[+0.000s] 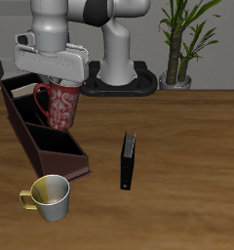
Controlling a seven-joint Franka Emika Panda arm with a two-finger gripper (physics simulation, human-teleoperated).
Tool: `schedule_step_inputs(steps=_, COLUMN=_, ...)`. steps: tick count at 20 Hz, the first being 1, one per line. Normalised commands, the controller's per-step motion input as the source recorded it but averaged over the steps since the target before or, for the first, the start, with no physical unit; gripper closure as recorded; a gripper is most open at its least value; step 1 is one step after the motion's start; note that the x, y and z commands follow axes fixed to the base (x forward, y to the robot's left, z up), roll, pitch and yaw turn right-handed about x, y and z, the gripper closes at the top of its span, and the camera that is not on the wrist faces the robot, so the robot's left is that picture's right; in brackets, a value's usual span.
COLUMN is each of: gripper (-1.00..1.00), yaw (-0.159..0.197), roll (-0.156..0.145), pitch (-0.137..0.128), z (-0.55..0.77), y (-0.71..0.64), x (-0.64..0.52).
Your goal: Place the yellow book into the right desk caddy's right compartment and place the red mug into the right desk caddy's left compartment
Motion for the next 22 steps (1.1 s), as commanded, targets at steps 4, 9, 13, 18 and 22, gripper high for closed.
schedule_step_inputs(steps=4, gripper=1.00, yaw=-0.008, roll=-0.023, pitch=0.019, z=-0.16, y=-0.11, x=-0.01)
schedule_step_inputs(steps=9, gripper=1.00, yaw=-0.006, roll=-0.051, pitch=0.015, z=-0.16, y=-0.22, x=0.01)
schedule_step_inputs(steps=13, gripper=1.00, yaw=0.000, roll=-0.019, pitch=0.028, z=-0.21, y=-0.08, x=0.04)
schedule_step_inputs(steps=18, gripper=1.00, yaw=-0.006, roll=0.011, pitch=0.027, z=-0.19, y=0.07, x=0.06)
schedule_step_inputs(steps=22, gripper=1.00, yaw=0.024, roll=0.053, pitch=0.043, z=-0.35, y=0.30, x=0.11)
